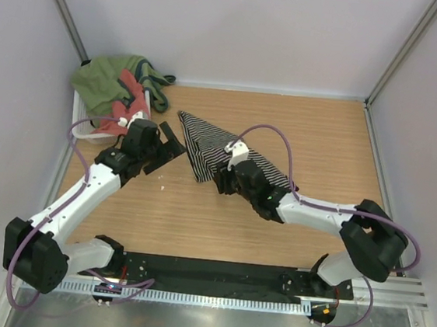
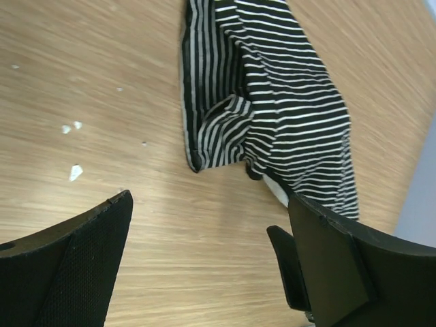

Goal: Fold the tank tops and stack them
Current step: Flatten the tank top out

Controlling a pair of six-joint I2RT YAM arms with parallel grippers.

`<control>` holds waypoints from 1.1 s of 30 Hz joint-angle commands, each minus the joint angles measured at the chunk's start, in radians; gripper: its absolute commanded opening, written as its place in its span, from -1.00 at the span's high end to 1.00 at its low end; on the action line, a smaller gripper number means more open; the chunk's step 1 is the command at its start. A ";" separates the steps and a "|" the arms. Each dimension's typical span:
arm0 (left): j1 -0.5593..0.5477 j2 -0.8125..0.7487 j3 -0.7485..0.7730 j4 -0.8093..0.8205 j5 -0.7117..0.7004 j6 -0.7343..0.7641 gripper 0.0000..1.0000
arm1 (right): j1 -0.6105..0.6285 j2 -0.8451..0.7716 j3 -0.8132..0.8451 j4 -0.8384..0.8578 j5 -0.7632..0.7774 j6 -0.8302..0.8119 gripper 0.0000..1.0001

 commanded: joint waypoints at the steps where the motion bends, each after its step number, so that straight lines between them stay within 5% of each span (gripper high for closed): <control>1: 0.013 -0.061 -0.037 0.061 -0.042 0.039 -0.91 | 0.014 0.064 0.092 -0.083 -0.057 0.024 0.08; 11: 0.012 -0.168 -0.269 0.173 -0.105 0.053 -0.90 | 0.048 0.250 0.300 -0.248 0.139 0.038 0.09; 26: 0.012 -0.294 -0.422 0.225 -0.193 0.127 -0.88 | 0.048 0.411 0.483 -0.389 0.316 0.052 0.01; 27: 0.012 -0.302 -0.425 0.227 -0.194 0.130 -0.88 | 0.048 0.422 0.494 -0.403 0.318 0.049 0.04; 30: 0.012 -0.326 -0.435 0.228 -0.197 0.142 -0.88 | 0.050 0.437 0.514 -0.412 0.319 0.041 0.86; 33: 0.012 -0.328 -0.438 0.236 -0.176 0.156 -0.88 | 0.053 0.367 0.460 -0.394 0.307 0.033 0.97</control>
